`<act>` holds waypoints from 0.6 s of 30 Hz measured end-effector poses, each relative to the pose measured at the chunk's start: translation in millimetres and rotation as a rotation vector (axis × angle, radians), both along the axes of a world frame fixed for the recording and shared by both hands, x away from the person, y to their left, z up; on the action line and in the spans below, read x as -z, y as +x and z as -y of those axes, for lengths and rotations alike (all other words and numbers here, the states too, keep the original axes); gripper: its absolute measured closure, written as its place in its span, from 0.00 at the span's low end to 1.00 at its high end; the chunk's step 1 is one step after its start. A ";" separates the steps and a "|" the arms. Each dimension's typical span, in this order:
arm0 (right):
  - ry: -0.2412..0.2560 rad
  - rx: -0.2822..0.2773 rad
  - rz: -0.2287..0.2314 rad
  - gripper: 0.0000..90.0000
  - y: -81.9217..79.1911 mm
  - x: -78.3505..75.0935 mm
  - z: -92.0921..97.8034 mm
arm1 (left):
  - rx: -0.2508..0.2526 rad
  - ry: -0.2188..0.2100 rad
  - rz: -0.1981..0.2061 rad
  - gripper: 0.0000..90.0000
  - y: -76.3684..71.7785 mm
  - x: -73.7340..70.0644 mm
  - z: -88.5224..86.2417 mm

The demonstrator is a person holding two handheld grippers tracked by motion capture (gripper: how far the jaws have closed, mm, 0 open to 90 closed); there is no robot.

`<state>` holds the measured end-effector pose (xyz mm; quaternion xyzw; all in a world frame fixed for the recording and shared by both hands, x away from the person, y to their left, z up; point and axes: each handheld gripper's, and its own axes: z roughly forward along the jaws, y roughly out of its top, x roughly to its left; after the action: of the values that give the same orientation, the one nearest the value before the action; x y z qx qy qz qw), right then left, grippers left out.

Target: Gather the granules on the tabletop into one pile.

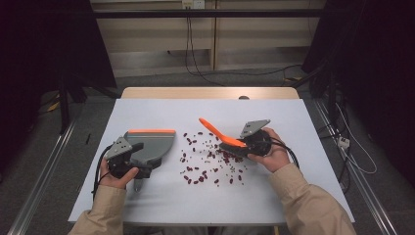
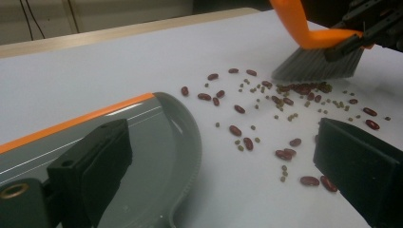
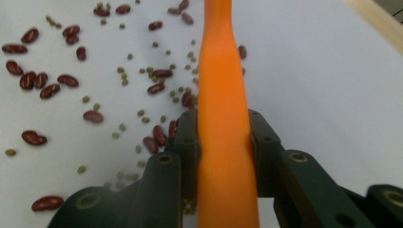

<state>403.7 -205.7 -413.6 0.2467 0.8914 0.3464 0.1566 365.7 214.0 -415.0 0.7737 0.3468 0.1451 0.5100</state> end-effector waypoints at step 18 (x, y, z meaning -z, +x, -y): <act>0.083 0.103 0.059 0.79 72.7 1.6 -25.3 | 0.001 -0.008 -0.012 0.06 1.9 1.5 -1.6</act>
<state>476.3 -180.4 -415.2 0.2884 0.8574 0.3814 0.1902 367.6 215.6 -416.6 0.7727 0.3501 0.1389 0.5109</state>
